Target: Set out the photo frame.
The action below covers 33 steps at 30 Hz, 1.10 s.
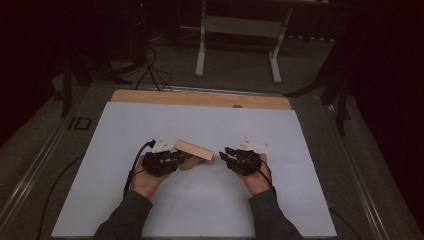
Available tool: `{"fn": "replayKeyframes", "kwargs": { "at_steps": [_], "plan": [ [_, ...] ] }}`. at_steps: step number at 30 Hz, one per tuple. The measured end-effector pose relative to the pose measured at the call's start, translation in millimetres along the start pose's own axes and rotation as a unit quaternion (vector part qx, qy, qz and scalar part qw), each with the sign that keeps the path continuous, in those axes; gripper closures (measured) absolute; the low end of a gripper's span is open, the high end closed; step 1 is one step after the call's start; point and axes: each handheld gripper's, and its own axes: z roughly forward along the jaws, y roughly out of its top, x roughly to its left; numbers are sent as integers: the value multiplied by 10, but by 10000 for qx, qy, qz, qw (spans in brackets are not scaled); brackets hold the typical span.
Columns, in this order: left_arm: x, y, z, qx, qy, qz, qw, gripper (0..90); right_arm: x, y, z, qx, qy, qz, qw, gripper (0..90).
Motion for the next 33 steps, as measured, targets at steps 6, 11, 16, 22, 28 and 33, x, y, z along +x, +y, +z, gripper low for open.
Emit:
{"fn": "replayKeyframes", "kwargs": {
  "at_steps": [6,11,16,22,28,33],
  "plan": [
    [-17,4,22,32,-9,13,10000,730,-17,-7,69,-1,-11,63,10000,704],
    [-22,8,25,23,6,-4,10000,747,-9,6,129,31,-110,95,9999,844],
    [-12,11,22,18,-44,-39,10000,781,12,61,177,-17,-124,134,9998,887],
    [-9,10,29,43,-42,-53,10000,817,55,100,225,22,-68,36,10000,896],
    [-9,17,18,-11,33,-59,10000,884,69,101,273,37,6,79,10000,896],
    [-11,26,24,5,50,-48,10000,889,68,167,267,-81,112,121,9998,896]
  ]
}}
